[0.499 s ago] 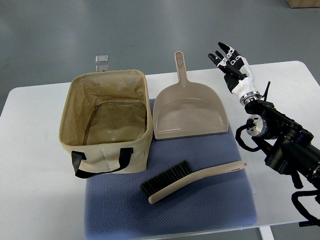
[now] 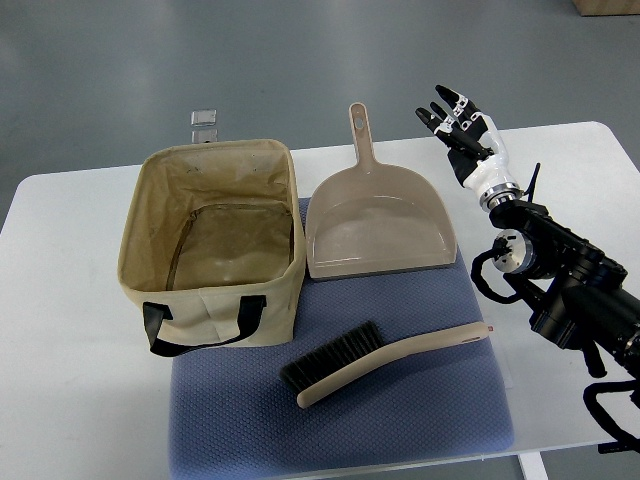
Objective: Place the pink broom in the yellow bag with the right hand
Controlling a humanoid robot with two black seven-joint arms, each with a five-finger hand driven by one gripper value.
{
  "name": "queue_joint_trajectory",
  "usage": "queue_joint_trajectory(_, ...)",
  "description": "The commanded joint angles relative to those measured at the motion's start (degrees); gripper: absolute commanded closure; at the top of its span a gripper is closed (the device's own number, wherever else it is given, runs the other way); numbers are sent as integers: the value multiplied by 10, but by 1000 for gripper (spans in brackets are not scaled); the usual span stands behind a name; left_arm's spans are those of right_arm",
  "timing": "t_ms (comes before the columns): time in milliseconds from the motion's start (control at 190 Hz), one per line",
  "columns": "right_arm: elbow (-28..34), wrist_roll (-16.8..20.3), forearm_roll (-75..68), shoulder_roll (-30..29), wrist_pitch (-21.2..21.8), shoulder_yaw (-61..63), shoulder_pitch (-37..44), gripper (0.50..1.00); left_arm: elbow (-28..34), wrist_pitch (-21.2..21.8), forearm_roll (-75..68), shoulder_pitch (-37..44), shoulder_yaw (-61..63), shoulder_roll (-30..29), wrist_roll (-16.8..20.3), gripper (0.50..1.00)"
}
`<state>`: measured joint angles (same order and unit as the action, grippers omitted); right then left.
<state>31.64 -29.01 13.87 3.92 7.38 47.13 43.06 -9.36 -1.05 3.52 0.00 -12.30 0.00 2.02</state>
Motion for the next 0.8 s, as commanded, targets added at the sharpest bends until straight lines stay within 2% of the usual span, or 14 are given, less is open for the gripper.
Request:
queue_joint_trajectory(0,0,0,0,1,0,0,2,570,0,0,0,0,0,0,0,500)
queue_joint_trajectory(336,-1,6,11,13,-5,-16,32,572,0,0,0,0,1,0,0,500)
queue_joint_trajectory(531,-2,6,29,43,-6,-42,52,570,0,0,0,0,1,0,0,500)
queue_joint_trajectory(793,4,7,67,69,-40,-136,91,570,0,0,0,-1,2,0,0,500)
